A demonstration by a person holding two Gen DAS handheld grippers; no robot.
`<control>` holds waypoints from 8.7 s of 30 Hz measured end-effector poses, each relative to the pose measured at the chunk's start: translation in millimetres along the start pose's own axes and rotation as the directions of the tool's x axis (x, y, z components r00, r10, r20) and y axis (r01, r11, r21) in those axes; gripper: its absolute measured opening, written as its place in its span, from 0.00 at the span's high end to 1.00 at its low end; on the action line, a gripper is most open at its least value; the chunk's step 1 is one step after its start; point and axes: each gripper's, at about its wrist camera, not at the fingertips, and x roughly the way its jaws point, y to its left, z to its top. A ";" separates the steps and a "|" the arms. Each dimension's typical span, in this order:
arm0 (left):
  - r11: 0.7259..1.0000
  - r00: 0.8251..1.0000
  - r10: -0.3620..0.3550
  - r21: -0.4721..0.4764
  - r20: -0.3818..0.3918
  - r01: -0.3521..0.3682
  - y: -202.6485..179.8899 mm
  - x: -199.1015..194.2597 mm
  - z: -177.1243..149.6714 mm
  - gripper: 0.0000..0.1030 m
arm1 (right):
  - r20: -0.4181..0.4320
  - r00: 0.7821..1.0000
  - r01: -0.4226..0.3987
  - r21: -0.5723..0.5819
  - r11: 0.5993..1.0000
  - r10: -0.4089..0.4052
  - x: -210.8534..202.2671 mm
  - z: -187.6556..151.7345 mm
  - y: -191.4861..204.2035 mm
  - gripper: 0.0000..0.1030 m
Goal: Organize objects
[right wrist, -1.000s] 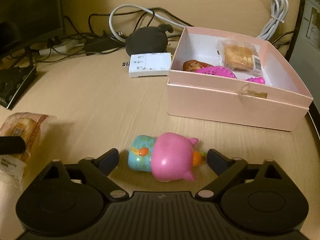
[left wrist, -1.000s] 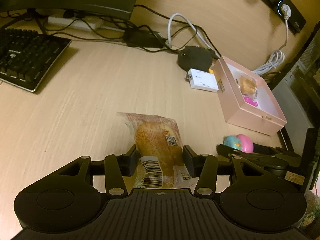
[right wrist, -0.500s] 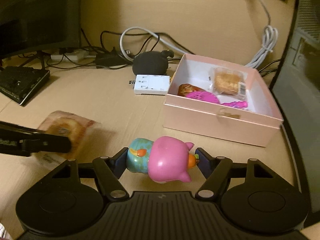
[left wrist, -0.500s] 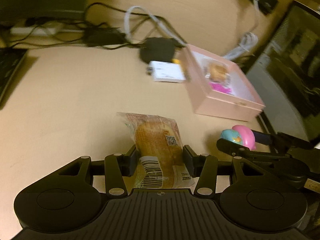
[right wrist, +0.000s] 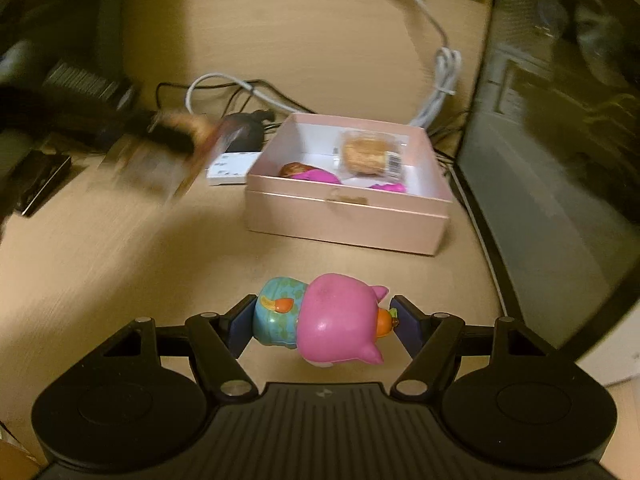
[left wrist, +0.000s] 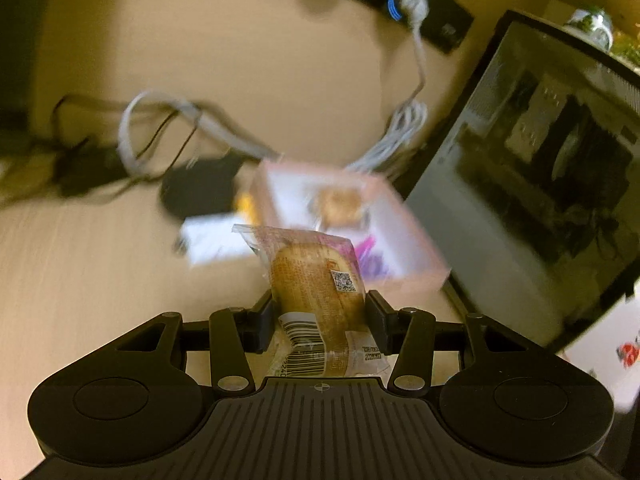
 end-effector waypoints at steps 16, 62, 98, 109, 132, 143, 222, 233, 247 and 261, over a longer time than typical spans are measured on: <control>0.995 0.999 -0.021 -0.092 0.048 0.026 -48.8 135.4 60.4 0.49 | -0.003 1.000 0.030 0.081 0.996 -0.030 5.9 -4.4 -35.6 0.31; 0.847 0.957 0.268 0.500 -0.108 -0.181 71.3 156.3 80.5 0.34 | -0.056 0.997 0.061 0.148 0.987 -0.053 51.5 34.8 -24.8 0.17; 0.965 0.965 0.256 -0.041 -0.058 -0.258 90.4 -53.7 -70.2 0.81 | -0.075 0.976 -0.208 -0.044 0.977 0.204 71.0 15.4 61.8 0.01; 0.943 0.939 0.332 0.018 -0.087 -0.332 82.8 -69.7 -101.9 0.81 | -0.139 0.983 -0.113 0.039 0.993 0.117 151.7 47.6 115.7 0.01; 0.971 0.971 0.211 0.135 -0.116 -0.195 42.9 -21.0 -95.7 0.80 | -0.127 0.991 -0.043 -0.034 0.998 0.039 91.6 2.9 39.3 0.23; 0.952 0.969 0.188 0.271 -0.158 -0.141 11.7 17.8 -98.9 0.78 | -0.088 0.993 0.088 0.121 0.989 -0.077 84.0 -36.1 -36.0 0.00; 0.997 0.981 0.074 -0.003 -0.179 -0.075 16.1 -50.0 -88.7 0.30 | -0.024 0.990 -0.138 -0.026 0.990 0.137 48.9 12.5 19.7 0.12; 1.000 0.985 -0.006 -0.029 -0.175 0.001 9.4 -45.1 -76.0 0.30 | -0.005 0.998 -0.059 -0.034 0.998 0.059 10.3 9.8 5.6 0.12; 0.994 0.996 -0.082 -0.067 -0.017 0.081 -18.5 4.4 29.8 0.30 | -0.012 1.000 0.003 0.031 1.000 -0.002 -8.6 -15.9 -26.7 0.12; 0.989 0.997 -0.064 -0.126 0.052 0.071 -35.3 116.8 108.4 0.30 | 0.010 1.000 0.014 0.086 0.996 -0.015 -5.2 -17.6 -44.3 0.12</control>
